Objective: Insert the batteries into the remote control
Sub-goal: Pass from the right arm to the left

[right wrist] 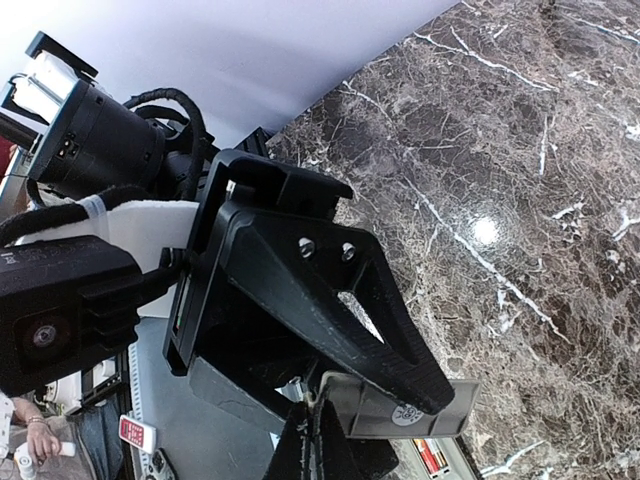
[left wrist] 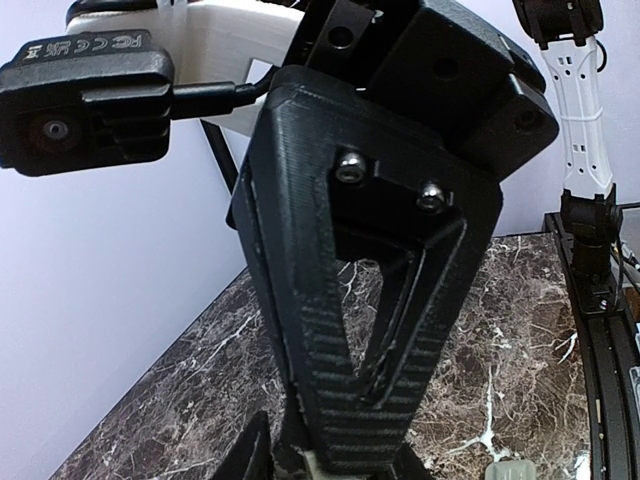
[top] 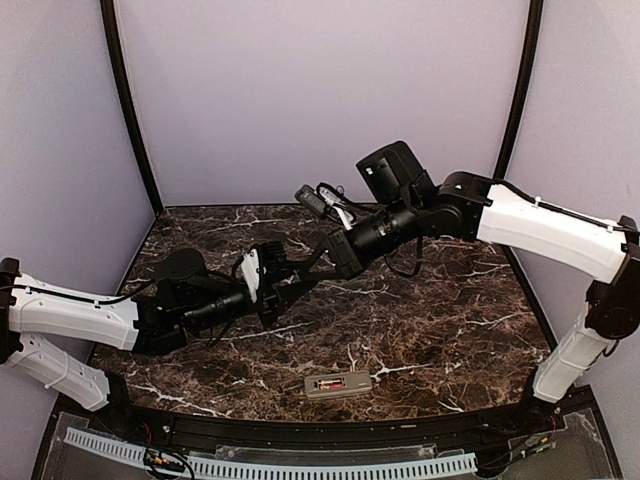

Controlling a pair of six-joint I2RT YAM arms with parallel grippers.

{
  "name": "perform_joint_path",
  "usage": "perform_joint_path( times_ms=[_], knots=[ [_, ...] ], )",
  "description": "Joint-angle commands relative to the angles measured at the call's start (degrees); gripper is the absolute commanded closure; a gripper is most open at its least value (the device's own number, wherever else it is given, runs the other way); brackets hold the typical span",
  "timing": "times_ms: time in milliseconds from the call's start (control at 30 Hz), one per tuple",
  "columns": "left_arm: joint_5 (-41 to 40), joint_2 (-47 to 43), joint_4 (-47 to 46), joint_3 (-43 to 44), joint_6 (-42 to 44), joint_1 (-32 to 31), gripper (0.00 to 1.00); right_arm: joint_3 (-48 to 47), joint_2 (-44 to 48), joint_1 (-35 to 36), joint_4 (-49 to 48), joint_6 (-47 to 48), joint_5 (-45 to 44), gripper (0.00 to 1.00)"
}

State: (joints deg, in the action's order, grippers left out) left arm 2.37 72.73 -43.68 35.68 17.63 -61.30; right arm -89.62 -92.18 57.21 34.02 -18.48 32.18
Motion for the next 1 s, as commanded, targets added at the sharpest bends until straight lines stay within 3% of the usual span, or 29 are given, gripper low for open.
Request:
perform_joint_path(
  times_ms=[0, 167, 333, 467, 767, 867, 967],
  knots=[
    [0.4, -0.1, -0.3, 1.4, -0.3, -0.1, 0.71, 0.5, 0.9, 0.0, -2.9, -0.4, 0.8, 1.0],
    [0.5, -0.4, 0.0, 1.1, 0.3, -0.1, 0.76, 0.2, 0.6, 0.0, -3.3, -0.9, 1.1, 1.0],
    [0.7, -0.7, 0.3, 1.1, -0.2, -0.1, 0.95, 0.3, 0.4, 0.0, -3.4, -0.9, 1.3, 1.0],
    [1.1, -1.0, 0.3, 1.1, -2.3, -0.1, 1.0, 0.4, 0.7, 0.0, -3.8, -0.7, 1.3, 1.0],
    [0.8, -1.9, 0.3, 0.1, -7.9, -0.1, 1.0, 2.2, 4.8, -0.6, -7.0, 1.5, 0.0, 0.65],
    [-0.3, -2.0, 0.5, 0.4, -11.1, -0.1, 1.0, 3.2, 6.4, -0.8, -7.5, 3.6, -1.6, 0.57],
    [-2.9, -2.3, 2.6, 2.2, -15.7, -0.1, 1.0, 8.5, 11.2, -0.9, -11.6, 7.2, -8.6, 0.56]
  ],
)
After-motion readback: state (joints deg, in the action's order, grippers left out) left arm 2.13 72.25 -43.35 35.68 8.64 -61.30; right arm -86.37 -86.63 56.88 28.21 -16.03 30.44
